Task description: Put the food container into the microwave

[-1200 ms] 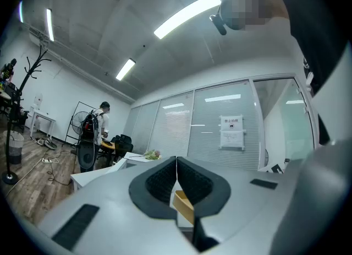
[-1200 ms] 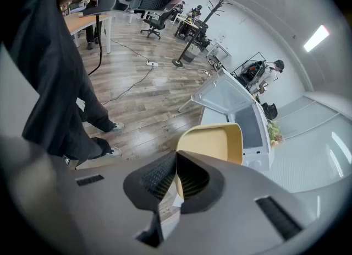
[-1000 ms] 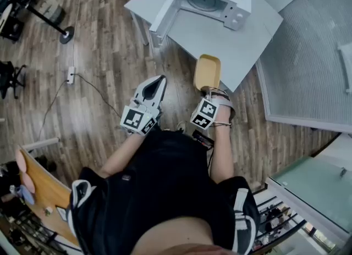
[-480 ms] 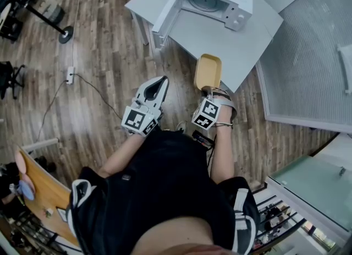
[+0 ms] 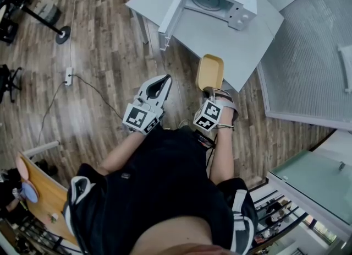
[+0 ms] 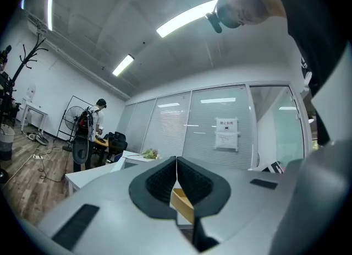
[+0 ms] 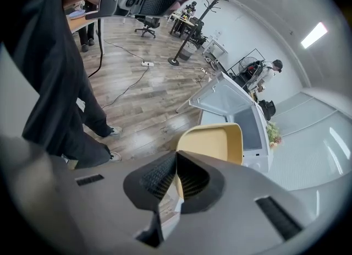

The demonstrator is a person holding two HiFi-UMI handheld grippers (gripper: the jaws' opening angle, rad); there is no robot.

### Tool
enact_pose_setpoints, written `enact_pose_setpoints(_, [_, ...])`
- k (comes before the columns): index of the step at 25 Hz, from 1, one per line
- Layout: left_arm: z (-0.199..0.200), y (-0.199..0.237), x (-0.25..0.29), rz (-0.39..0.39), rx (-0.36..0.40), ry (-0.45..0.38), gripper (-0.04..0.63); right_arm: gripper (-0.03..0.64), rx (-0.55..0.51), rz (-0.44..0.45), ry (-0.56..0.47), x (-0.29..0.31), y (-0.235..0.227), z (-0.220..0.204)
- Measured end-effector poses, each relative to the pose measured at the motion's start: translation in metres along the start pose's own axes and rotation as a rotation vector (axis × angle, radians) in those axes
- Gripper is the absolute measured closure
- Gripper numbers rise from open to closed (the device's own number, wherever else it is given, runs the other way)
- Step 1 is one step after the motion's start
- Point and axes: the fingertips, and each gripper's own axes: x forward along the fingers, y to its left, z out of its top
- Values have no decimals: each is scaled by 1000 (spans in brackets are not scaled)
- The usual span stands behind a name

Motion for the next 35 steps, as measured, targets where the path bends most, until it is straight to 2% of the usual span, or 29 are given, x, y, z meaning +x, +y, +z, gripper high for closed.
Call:
enact_pose_setpoints(4, [-3, 18, 7, -30, -17, 10, 572, 586, -2, 0, 21, 13, -4, 10])
enact_pose_setpoints(9, [-14, 27, 42, -28, -20, 15, 572, 586, -15, 5, 31, 40, -36, -3])
enact_pose_setpoints(13, [-23, 37, 97, -4, -4, 7, 572, 586, -49, -9, 5, 69, -85, -19])
enact_pose_setpoints(23, [-18, 51, 240, 124, -13, -48, 572, 586, -175, -7, -43, 145, -222, -76])
enact_pose_setpoints(29, [-21, 71, 283, 191, -4, -41, 572, 584, -226, -10, -67, 193, -276, -78])
enact_pose_setpoints(35, [-23, 98, 321, 182, 8, -43, 572, 584, -250, -25, -64, 252, -329, -66])
